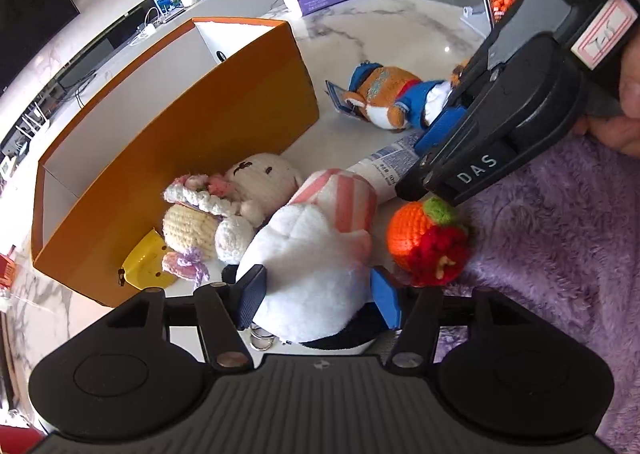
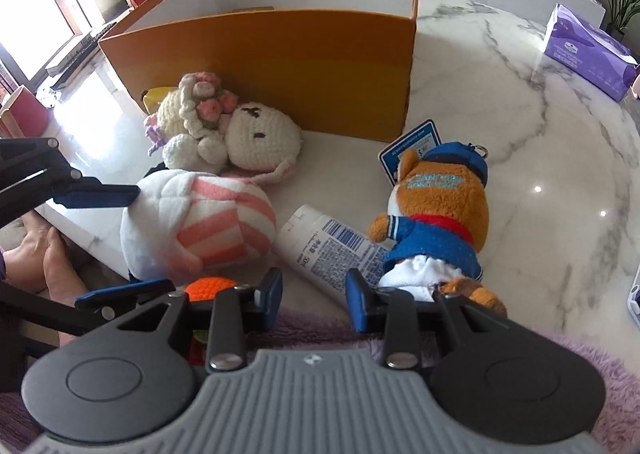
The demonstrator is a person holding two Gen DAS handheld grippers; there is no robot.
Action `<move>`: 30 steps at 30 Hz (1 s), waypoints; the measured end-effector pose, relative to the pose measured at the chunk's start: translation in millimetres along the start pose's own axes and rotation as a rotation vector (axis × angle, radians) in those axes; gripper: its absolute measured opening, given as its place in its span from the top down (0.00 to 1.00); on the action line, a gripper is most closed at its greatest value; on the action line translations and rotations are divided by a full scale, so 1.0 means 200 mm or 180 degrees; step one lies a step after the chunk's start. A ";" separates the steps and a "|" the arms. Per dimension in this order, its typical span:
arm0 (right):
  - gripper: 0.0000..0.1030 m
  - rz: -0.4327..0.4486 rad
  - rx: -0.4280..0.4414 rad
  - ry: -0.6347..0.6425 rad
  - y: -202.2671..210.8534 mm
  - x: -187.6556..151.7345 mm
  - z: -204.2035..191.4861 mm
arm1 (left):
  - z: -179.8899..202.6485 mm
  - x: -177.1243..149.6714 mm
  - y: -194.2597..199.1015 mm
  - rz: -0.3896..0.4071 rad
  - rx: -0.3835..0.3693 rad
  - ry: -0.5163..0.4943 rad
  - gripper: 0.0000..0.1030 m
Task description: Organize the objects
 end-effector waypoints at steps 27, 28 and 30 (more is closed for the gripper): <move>0.51 0.0064 0.0176 0.0029 0.10 -0.03 -0.08 | -0.03 -0.09 -0.02 0.0111 0.0280 0.0099 0.41; 0.51 0.0085 0.0188 -0.0006 0.11 -0.03 -0.08 | -0.04 -0.10 0.00 0.0118 0.0253 0.0185 0.41; 0.51 0.0113 0.0226 -0.0086 0.12 -0.03 -0.09 | -0.07 -0.12 0.03 0.0123 0.0191 0.0376 0.42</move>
Point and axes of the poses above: each gripper's, at about its wrist camera, not at the fingertips, and y roughly against the way its jaws point, z to its right, x to its top, the point moved 5 cm from there along -y, roughly the way its jaws point, and after that the axes turned 8 degrees about -y, right-handed, at the moved point
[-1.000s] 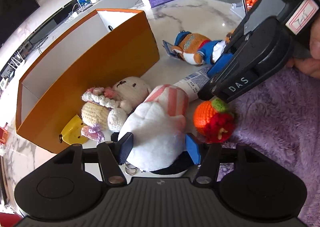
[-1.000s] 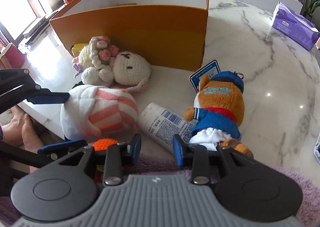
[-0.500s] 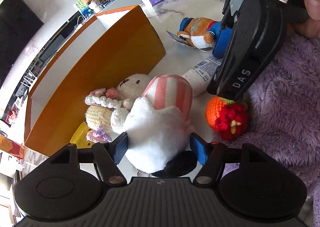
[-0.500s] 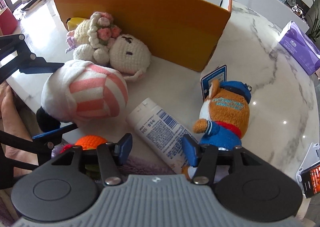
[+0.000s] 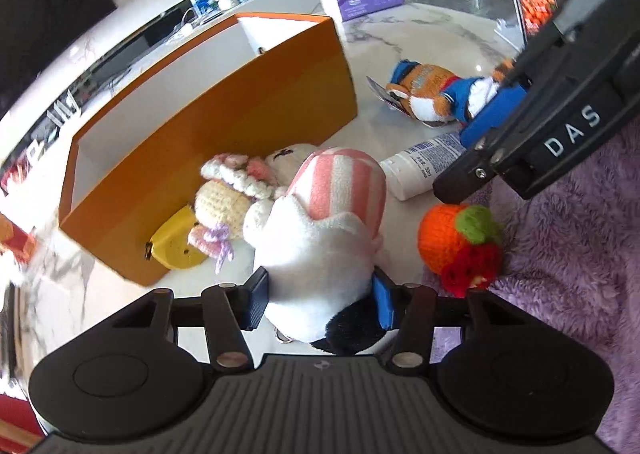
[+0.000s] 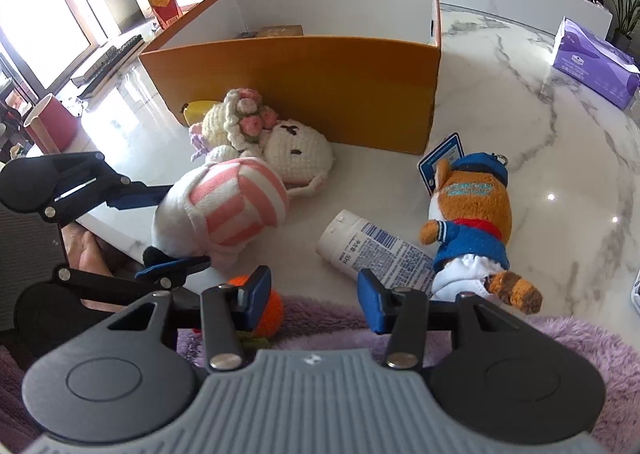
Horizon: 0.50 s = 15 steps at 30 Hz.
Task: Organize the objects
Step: 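Grasp the pink-striped plush with the left gripper while the right grasps the crochet strawberry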
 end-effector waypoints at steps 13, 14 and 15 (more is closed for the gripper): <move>0.50 -0.0156 0.0228 -0.0220 -0.08 -0.02 -0.10 | -0.19 -0.10 0.11 -0.0111 -0.0695 0.1301 0.42; 0.50 -0.0175 0.0265 -0.0260 -0.09 -0.02 -0.11 | -0.20 -0.10 0.11 -0.0113 -0.0688 0.1331 0.42; 0.50 -0.0190 0.0302 -0.0292 -0.09 -0.03 -0.11 | -0.22 -0.11 0.12 -0.0118 -0.0676 0.1355 0.42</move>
Point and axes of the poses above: each gripper's, at about its wrist camera, not at the fingertips, and y roughly against the way its jaws point, z to its right, x to its top, the point moved 5 cm from there along -y, roughly the way its jaws point, and after that the axes turned 8 degrees about -y, right-handed, at the moved point
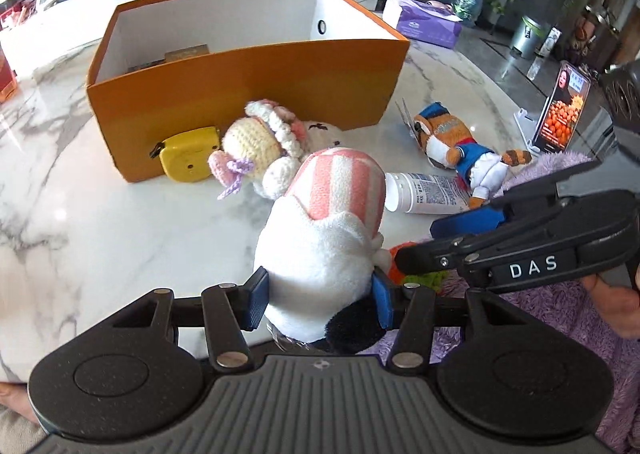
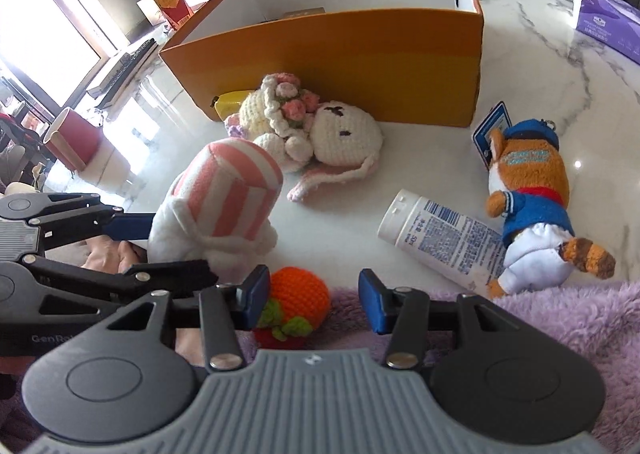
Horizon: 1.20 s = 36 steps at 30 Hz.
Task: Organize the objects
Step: 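Grasp the pink-striped plush with the left gripper while the right grasps the crochet strawberry, then carry the striped plush over the orange box while the right gripper carries the strawberry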
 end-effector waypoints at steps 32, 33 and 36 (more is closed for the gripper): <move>0.58 0.0993 0.0020 0.0399 0.41 0.71 -0.14 | -0.49 0.83 0.20 0.0807 -0.0625 0.1087 0.42; 0.58 0.1037 -0.0030 0.0398 0.41 0.76 -0.13 | -0.51 0.87 0.15 0.0783 -0.0694 0.1146 0.42; 0.58 0.1131 -0.0146 0.0336 0.40 0.91 -0.08 | -0.56 0.95 -0.06 0.0626 -0.0940 0.1414 0.42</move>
Point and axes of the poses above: each gripper's, at about its wrist camera, not at the fingertips, and y roughly against the way its jaws point, z to its right, x to its top, the point moved 5 cm from there along -y, roughly the way its jaws point, and after that the axes turned 8 degrees about -y, right-handed, at the moved point
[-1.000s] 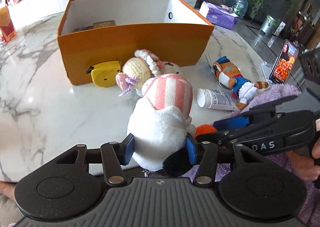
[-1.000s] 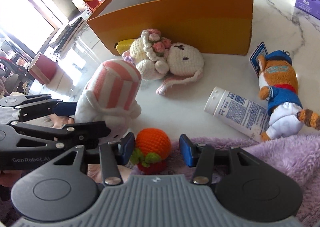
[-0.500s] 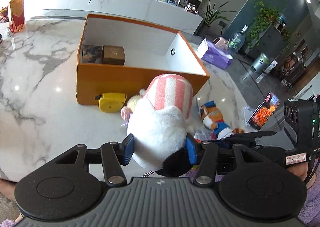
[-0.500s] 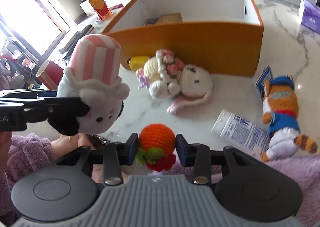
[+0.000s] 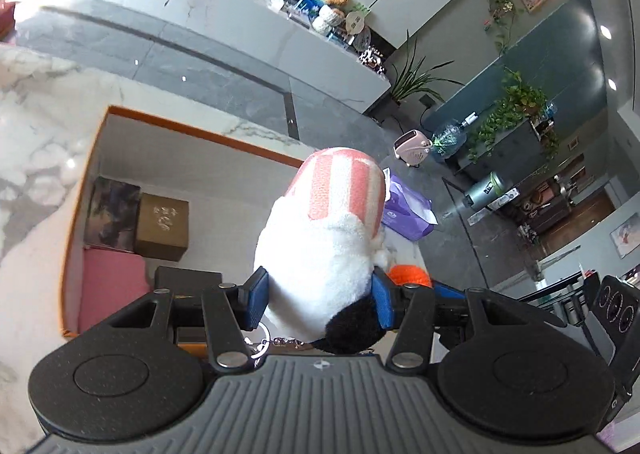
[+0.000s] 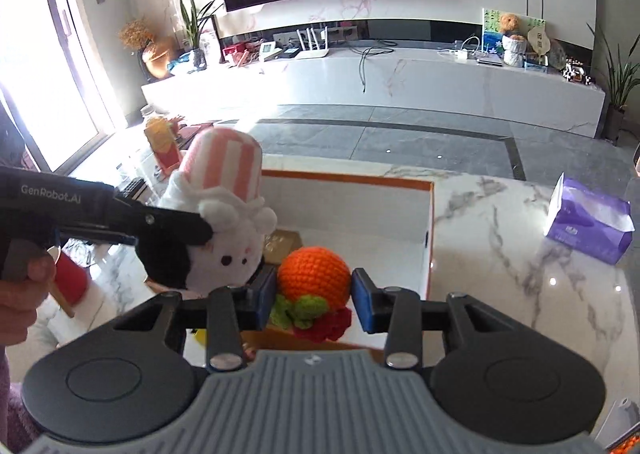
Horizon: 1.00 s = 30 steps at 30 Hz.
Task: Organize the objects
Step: 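Carry the striped plush over the orange box while the right gripper carries the strawberry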
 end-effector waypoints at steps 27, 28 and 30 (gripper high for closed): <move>0.59 -0.0619 -0.0072 -0.0187 -0.61 0.01 0.16 | -0.38 -0.23 -0.61 -0.1062 0.0089 0.1030 0.29; 0.59 -0.0636 -0.0069 -0.0217 -0.61 0.01 0.17 | -0.38 -0.23 -0.59 -0.1057 0.0115 0.1028 0.27; 0.59 -0.0665 -0.0058 -0.0266 -0.62 0.00 0.17 | -0.39 -0.23 -0.55 -0.1023 0.0172 0.1004 0.26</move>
Point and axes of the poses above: each gripper's, at about its wrist camera, not at the fingertips, and y roughly against the way its jaws point, z to its right, x to its top, the point moved 5 cm from there along -y, roughly the way its jaws point, and after that the axes turned 8 degrees about -y, right-handed, at the moved point
